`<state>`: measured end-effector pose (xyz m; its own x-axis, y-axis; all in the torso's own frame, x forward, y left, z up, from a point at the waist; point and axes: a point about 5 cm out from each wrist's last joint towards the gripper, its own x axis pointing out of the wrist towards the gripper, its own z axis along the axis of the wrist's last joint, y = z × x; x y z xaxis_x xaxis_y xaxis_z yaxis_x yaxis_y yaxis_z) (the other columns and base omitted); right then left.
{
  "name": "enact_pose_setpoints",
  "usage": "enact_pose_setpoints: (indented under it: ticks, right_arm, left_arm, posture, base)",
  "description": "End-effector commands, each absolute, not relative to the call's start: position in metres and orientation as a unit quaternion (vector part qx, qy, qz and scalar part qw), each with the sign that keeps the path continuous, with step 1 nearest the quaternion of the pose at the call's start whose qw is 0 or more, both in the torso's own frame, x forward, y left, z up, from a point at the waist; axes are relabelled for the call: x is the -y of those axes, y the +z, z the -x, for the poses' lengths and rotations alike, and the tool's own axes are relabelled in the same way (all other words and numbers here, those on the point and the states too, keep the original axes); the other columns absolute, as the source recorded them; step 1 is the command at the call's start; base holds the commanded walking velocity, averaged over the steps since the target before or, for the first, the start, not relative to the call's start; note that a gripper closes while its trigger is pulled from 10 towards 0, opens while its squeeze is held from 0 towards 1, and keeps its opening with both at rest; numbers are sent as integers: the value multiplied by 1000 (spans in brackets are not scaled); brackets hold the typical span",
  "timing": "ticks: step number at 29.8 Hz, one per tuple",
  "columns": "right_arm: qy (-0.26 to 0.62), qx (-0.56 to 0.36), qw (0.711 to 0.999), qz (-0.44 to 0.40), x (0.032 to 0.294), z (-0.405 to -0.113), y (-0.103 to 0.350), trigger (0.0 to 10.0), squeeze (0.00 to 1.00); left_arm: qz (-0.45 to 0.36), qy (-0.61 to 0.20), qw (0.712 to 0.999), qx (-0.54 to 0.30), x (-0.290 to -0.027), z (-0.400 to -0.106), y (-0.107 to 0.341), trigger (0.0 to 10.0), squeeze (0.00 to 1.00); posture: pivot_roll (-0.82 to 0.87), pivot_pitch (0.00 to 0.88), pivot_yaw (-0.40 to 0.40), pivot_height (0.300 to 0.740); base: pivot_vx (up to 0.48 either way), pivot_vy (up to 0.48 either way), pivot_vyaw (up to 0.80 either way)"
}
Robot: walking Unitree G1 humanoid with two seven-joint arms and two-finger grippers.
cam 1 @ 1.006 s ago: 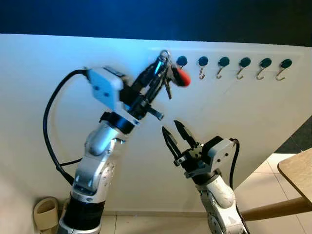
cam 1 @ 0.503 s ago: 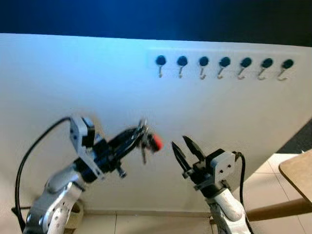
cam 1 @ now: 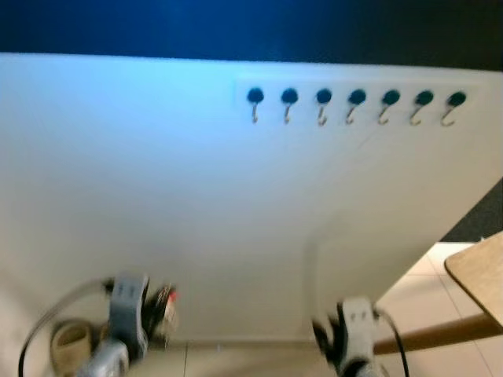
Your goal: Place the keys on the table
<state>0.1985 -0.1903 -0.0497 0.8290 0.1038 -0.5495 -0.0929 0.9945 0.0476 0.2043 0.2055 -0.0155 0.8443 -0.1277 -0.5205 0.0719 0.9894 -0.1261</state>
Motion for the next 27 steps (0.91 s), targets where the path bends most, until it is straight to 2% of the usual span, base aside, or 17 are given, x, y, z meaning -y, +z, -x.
enact_pose_setpoints:
  ticks: [1,5,10,18,27]
  right_arm:
    - [30,-318,947,3,197,-192,-58,10000,0]
    - [-3,-355,935,-26,200,-185,-68,10000,0]
    - [40,-359,932,4,194,-186,-70,10000,0]
    - [27,-363,931,22,198,-188,-70,10000,0]
    - [50,-373,926,34,193,-186,-73,10000,0]
  left_arm:
    - [68,-11,950,-304,-204,-195,-32,10000,0]
    - [117,67,930,-343,-211,-175,-57,10000,0]
    - [102,93,920,-366,-212,-168,-67,10000,0]
    - [114,114,921,-354,-211,-170,-69,10000,0]
    - [105,90,925,-354,-207,-173,-73,10000,0]
  posture:
    - [29,80,-30,740]
    - [18,74,-29,740]
    - [17,69,-34,740]
    - [24,69,-40,740]
    - [24,64,-40,740]
  base:
    - [0,0,0]
    - [0,0,0]
    - [0,0,0]
    - [0,0,0]
    - [0,0,0]
